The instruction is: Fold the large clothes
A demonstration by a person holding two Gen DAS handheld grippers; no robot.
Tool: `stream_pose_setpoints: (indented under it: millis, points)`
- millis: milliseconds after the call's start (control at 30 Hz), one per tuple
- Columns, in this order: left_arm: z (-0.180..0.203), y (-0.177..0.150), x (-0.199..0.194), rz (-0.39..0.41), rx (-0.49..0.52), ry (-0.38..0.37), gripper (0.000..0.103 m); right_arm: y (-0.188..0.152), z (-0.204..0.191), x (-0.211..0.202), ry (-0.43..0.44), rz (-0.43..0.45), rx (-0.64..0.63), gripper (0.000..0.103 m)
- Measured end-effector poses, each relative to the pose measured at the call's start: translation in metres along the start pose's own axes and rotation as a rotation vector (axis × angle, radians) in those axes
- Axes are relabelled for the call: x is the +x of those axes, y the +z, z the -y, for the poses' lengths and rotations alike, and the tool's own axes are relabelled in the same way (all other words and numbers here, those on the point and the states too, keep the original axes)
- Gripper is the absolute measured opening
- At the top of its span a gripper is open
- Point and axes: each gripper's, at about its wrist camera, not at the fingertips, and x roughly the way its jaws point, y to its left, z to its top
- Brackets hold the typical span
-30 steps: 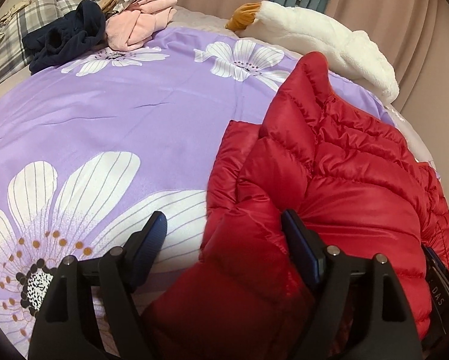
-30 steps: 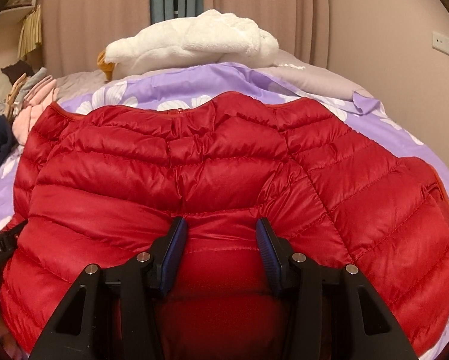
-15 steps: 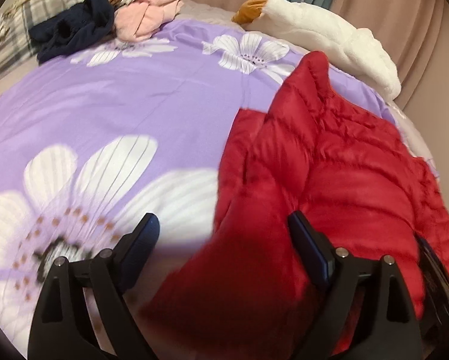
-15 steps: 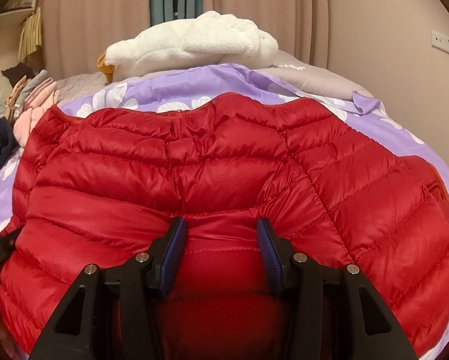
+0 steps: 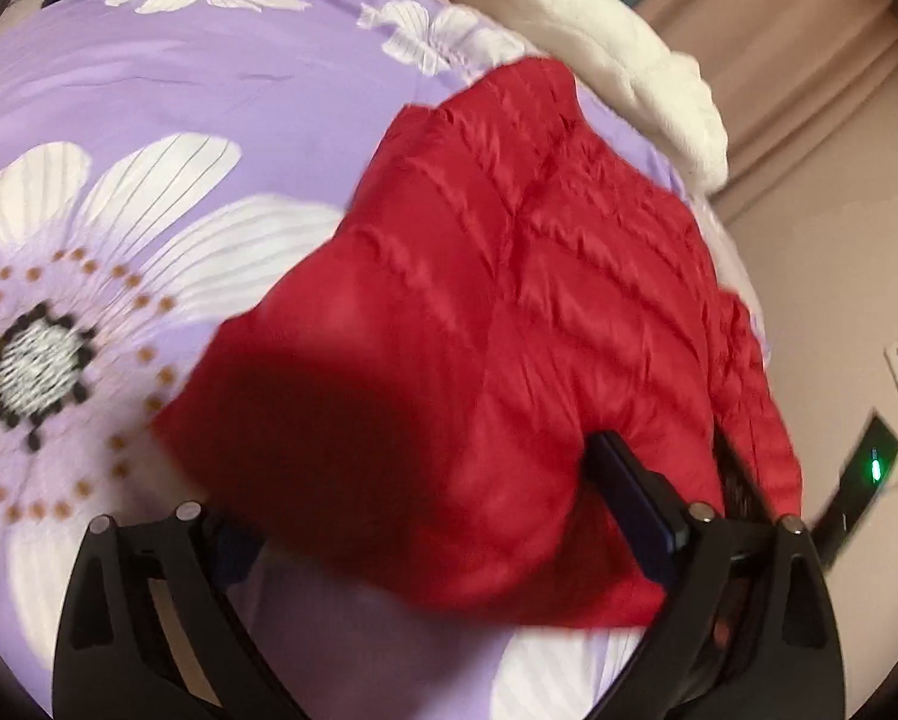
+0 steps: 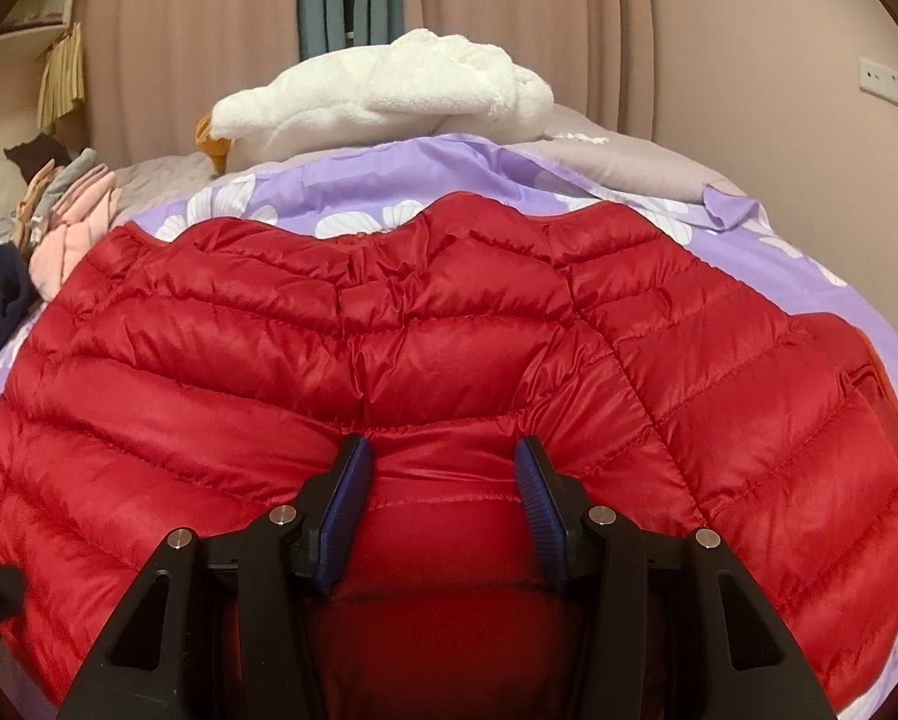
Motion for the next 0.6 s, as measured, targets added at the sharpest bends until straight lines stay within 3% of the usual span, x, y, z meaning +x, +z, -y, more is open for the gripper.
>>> stream_pose_setpoints:
  millis: [167, 400, 500, 600]
  points:
    - [0.01, 0.021, 0.022, 0.053, -0.047, -0.004, 0.091, 0.0, 0.001, 0.002, 0.003, -0.002, 0.007, 0.05]
    - [0.027, 0.021, 0.034, 0.167, 0.051, 0.115, 0.079, -0.002, 0.002, 0.003, 0.0, -0.003, 0.01, 0.051]
    - [0.037, 0.02, 0.03, 0.205, 0.107, 0.178, 0.062, -0.001, 0.001, 0.002, 0.002, -0.001, 0.011, 0.051]
    - [0.064, 0.013, 0.022, 0.264, 0.259, 0.284, 0.045, -0.002, 0.006, -0.005, 0.019, 0.011, 0.025, 0.051]
